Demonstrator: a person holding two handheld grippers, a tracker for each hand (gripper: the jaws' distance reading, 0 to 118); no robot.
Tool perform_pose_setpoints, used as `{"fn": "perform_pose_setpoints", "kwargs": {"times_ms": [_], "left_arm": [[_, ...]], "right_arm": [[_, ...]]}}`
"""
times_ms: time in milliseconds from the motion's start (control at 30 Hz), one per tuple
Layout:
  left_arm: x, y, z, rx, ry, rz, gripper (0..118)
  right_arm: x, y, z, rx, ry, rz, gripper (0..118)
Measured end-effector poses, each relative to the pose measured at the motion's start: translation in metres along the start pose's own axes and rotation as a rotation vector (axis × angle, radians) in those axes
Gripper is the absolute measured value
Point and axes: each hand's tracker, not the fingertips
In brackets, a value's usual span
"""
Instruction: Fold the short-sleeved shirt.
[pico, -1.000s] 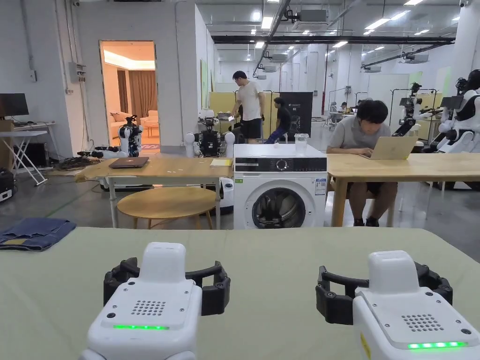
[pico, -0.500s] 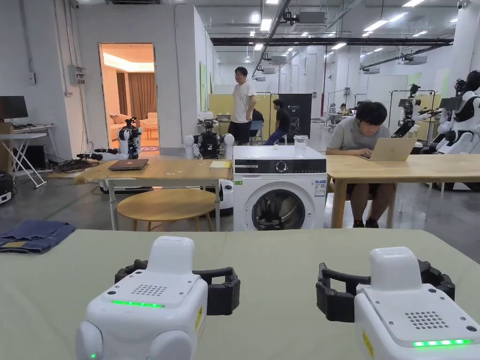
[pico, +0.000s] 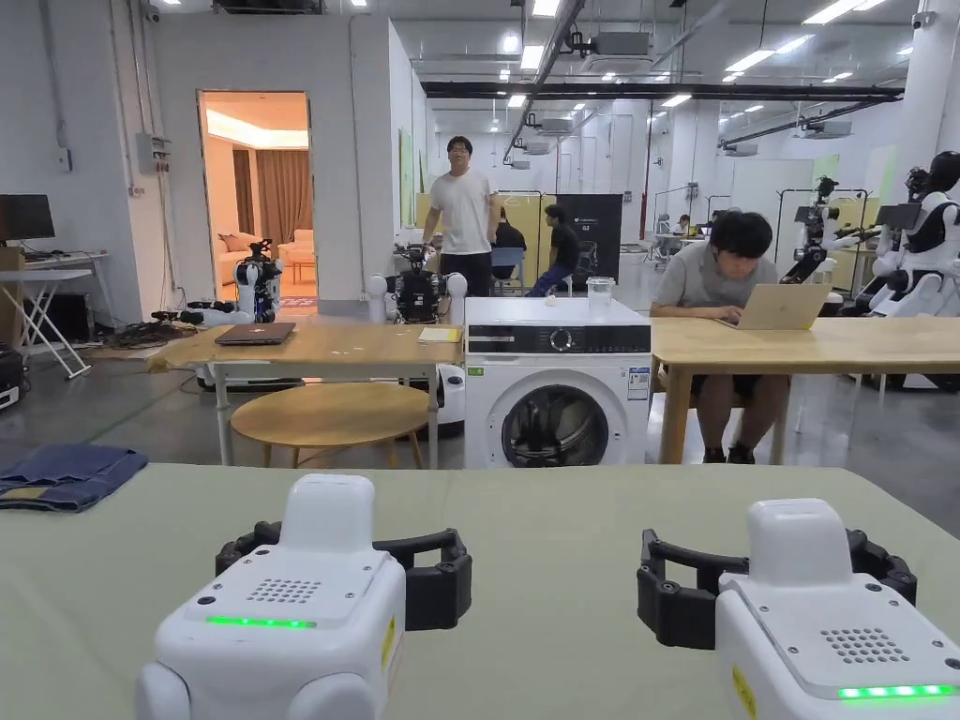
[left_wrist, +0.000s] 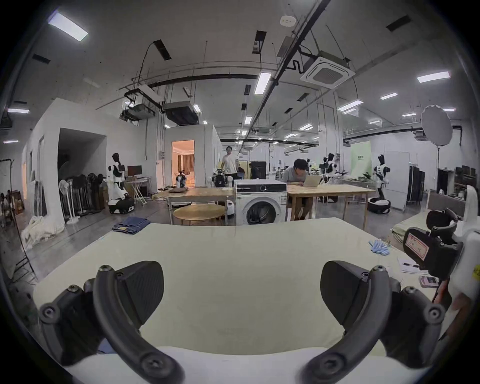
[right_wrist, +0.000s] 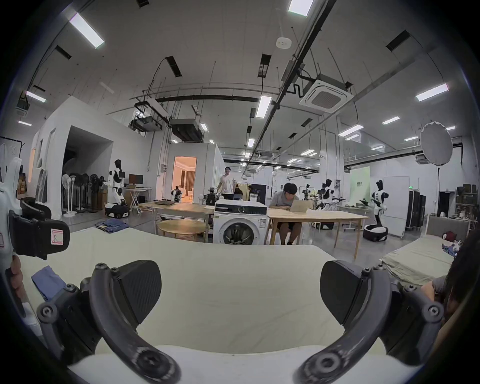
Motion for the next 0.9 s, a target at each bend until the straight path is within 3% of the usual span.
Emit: {"fn": "perform_pose_setpoints", "kwargs": {"times_ms": [900], "left_arm": [[-0.0027,-0.0026,-0.0020,-0.034,-0.023,-0.013,117]], "right_arm": [[-0.0088,-0.0025,-0.0013,-0.016,0.025,0.007,118]]}}
